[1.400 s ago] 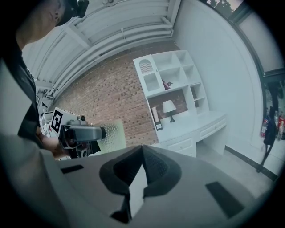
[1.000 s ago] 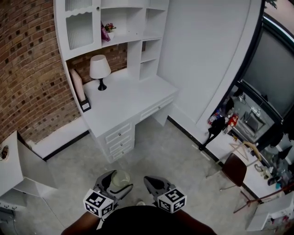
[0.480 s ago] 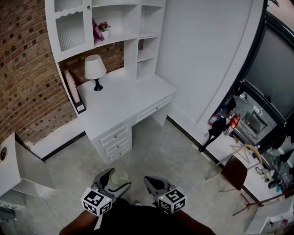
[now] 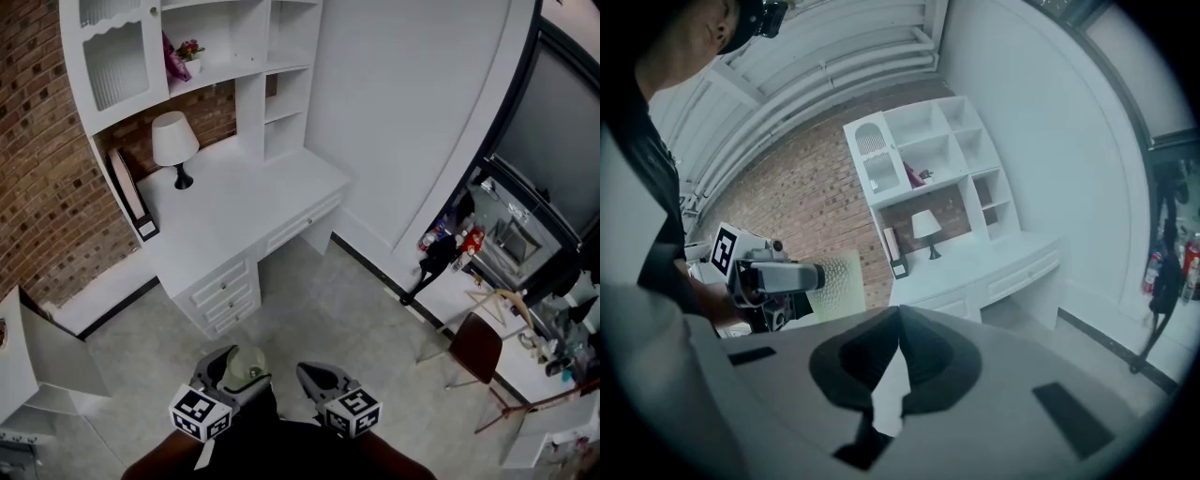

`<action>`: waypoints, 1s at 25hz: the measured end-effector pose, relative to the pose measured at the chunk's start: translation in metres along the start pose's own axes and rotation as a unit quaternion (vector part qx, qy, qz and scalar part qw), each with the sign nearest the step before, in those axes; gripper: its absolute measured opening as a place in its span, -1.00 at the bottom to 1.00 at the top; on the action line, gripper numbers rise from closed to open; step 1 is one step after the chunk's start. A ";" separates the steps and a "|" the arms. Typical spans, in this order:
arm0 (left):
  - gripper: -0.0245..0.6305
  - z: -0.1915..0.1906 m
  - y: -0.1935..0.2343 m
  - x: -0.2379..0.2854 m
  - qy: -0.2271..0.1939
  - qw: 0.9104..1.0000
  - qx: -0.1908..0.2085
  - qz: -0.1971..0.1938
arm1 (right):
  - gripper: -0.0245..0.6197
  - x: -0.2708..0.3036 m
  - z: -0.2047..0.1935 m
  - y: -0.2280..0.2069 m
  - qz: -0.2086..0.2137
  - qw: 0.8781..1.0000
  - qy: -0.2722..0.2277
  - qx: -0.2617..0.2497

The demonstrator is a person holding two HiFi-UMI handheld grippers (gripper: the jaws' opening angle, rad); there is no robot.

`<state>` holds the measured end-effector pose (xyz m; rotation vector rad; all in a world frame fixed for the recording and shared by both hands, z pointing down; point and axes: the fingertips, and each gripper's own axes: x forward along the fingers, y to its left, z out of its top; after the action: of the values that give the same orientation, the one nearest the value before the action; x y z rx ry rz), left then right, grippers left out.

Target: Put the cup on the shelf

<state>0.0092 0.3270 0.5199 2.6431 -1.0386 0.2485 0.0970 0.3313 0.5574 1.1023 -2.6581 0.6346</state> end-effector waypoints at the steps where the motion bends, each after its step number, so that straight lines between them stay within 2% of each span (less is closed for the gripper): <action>1: 0.23 0.002 0.004 0.007 -0.001 1.000 0.001 -0.004 | -0.91 0.002 0.002 -0.006 -0.005 1.000 0.000 0.001; 9: 0.23 0.025 0.052 0.057 -0.013 1.000 0.001 -0.021 | -0.91 0.042 0.017 -0.052 -0.026 1.000 0.009 0.009; 14: 0.23 0.043 0.100 0.074 -0.010 1.000 -0.005 -0.016 | -0.91 0.087 0.058 -0.073 -0.022 1.000 0.010 -0.009; 20: 0.22 0.089 0.167 0.101 -0.038 0.999 0.005 -0.008 | -0.91 0.143 0.106 -0.099 -0.020 0.999 0.014 -0.036; 25: 0.23 0.110 0.218 0.121 -0.048 0.999 0.011 -0.004 | -0.91 0.190 0.137 -0.120 -0.016 0.998 0.020 -0.056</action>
<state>-0.0465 0.0618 0.4927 2.7015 -1.0603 0.1322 0.0466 0.0733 0.5365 1.0865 -2.6023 0.4909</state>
